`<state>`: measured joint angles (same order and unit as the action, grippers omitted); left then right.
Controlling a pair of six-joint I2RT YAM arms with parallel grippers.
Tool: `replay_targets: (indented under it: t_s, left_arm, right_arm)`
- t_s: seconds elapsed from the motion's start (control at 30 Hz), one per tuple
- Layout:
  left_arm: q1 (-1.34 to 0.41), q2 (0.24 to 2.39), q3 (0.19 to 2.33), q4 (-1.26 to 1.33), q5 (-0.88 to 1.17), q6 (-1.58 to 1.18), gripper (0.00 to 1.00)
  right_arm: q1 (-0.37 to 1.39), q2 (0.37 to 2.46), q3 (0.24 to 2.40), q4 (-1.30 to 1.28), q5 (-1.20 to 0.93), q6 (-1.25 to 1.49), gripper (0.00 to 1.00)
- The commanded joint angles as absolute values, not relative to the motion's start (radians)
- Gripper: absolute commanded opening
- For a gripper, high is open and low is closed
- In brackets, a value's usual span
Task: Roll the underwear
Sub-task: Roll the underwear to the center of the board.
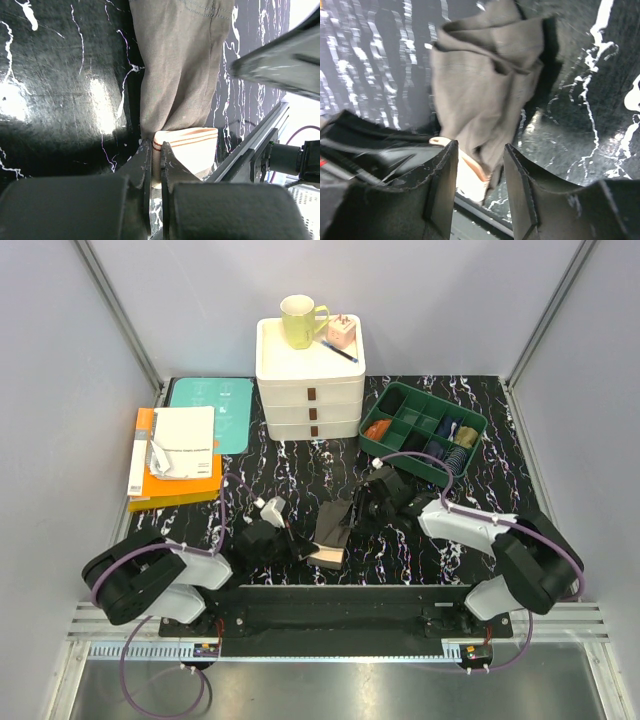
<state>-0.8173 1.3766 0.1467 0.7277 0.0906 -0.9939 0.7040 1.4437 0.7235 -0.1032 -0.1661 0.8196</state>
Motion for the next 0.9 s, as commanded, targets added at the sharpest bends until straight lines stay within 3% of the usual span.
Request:
replay_targets:
  t_s: [0.0, 0.53, 0.87]
  left_arm:
    - [-0.836, 1.342, 0.161, 0.678, 0.040, -0.957, 0.00]
    - [-0.865, 1.331, 0.183, 0.635, 0.008, -0.950, 0.00]
    - [-0.873, 1.331, 0.190, 0.615, 0.003, -0.950, 0.00]
  right_arm:
    - [0.698, 1.493, 0.747, -0.069, -0.172, 0.828, 0.48]
    - [0.698, 1.516, 0.753, -0.015, -0.255, 0.865, 0.47]
    - [0.701, 1.421, 0.788, -0.169, -0.164, 0.831, 0.46]
